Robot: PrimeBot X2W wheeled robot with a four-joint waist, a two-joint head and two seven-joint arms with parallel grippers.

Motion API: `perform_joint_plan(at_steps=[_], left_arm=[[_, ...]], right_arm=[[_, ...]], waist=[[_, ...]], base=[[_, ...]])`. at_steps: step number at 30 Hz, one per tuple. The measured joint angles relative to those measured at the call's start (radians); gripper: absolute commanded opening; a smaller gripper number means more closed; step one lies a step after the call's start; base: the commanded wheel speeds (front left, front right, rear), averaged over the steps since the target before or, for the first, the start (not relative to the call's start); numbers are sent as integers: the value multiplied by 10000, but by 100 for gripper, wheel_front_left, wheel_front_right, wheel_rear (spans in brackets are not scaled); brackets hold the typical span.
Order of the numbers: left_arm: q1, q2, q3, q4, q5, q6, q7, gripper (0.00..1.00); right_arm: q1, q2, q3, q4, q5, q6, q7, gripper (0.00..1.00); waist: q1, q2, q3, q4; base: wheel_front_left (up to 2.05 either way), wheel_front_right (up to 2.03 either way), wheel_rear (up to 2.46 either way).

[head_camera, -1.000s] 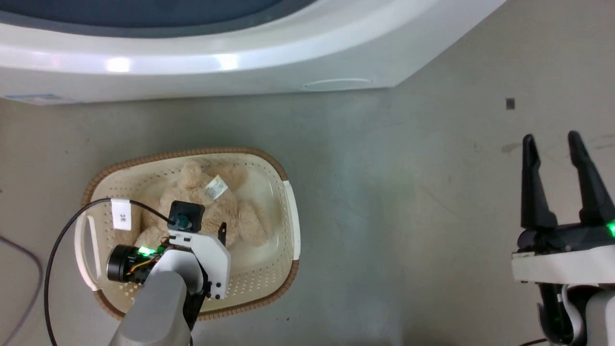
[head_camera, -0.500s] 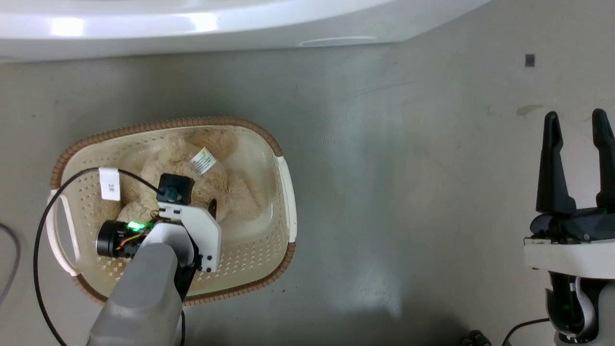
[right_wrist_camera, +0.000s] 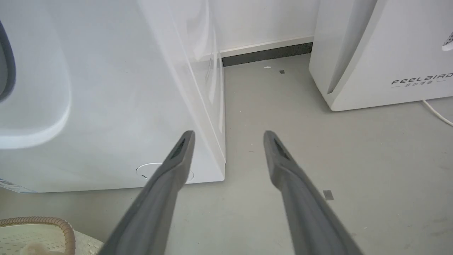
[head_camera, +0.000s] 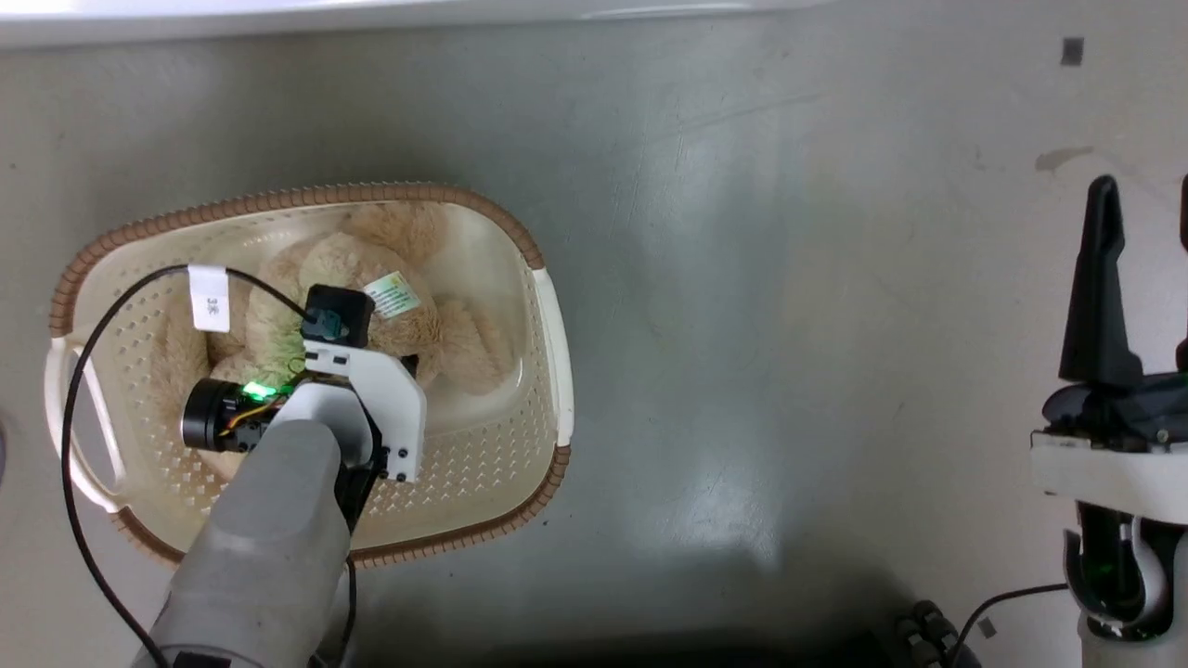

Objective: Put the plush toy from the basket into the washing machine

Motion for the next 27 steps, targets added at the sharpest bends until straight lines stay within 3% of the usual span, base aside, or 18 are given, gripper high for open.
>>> perform_joint_plan(at_steps=[1,2,3,4,16,27], left_arm=[[-69,-2,-35,100,-36,-27,36,100],[-125,-10,-71,176,-75,-40,107,85],[-174,-21,-92,276,-127,-42,138,36],[-227,-31,-117,372,-174,-44,174,0],[-522,25,-734,1651,-424,-349,36,0],[339,-98,-732,1967,-911,-568,-621,0]], right_arm=[[-53,0,0,-2,52,0,-48,100],[-81,0,2,-2,77,0,-73,100],[-125,0,2,-2,94,0,-84,100],[-155,0,2,-2,128,0,-94,100],[-415,0,-61,121,493,0,-324,100],[-40,0,186,640,604,0,-393,100]], waist=[[0,0,57,-1],[0,0,100,-2],[0,0,136,-2],[0,0,164,-1],[0,0,-224,-118],[0,0,-2132,-22]], base=[[0,0,0],[0,0,0],[0,0,0],[0,0,0],[0,0,0],[0,0,0]])
